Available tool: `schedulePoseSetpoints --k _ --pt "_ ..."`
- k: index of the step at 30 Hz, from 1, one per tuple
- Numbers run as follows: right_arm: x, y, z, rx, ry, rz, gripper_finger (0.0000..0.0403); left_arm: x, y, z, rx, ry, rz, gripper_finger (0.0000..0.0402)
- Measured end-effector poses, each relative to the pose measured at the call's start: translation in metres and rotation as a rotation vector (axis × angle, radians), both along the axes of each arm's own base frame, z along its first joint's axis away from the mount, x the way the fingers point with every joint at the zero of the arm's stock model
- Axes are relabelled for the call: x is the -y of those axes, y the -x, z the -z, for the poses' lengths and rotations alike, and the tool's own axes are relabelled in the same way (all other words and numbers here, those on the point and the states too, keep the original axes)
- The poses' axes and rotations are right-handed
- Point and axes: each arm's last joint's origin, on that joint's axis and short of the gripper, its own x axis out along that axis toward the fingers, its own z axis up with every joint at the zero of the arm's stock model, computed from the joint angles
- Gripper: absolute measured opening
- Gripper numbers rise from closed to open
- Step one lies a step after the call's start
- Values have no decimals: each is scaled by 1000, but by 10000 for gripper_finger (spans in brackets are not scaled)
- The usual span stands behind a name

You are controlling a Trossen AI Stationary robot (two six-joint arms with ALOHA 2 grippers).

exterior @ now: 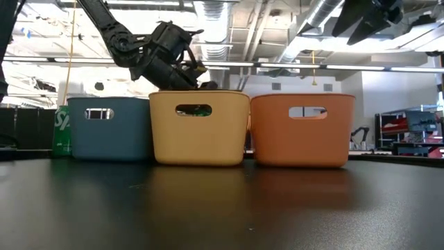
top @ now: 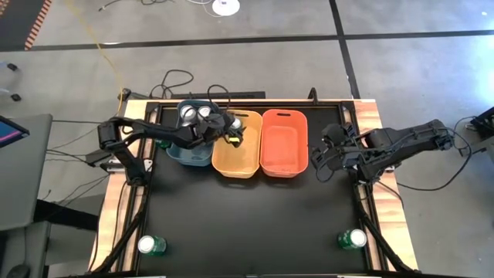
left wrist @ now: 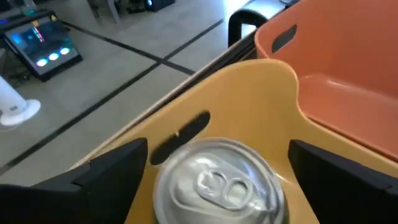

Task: Sort soda cans
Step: Put the green soda can into the yellow bin

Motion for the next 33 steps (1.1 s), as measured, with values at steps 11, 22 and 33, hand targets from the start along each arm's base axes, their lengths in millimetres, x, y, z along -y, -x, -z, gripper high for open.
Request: schedulePoseSetpoints --k 11,22,33 --pt "-18 -6 8 -48 -134 -101 368 50 10 -83 5 -121 170 389" --pt "-64 -8 39 -309 -541 -44 368 131 45 -128 34 -145 393 382" --pt "-100 16 29 -409 -775 53 368 201 34 -110 25 -127 621 344"
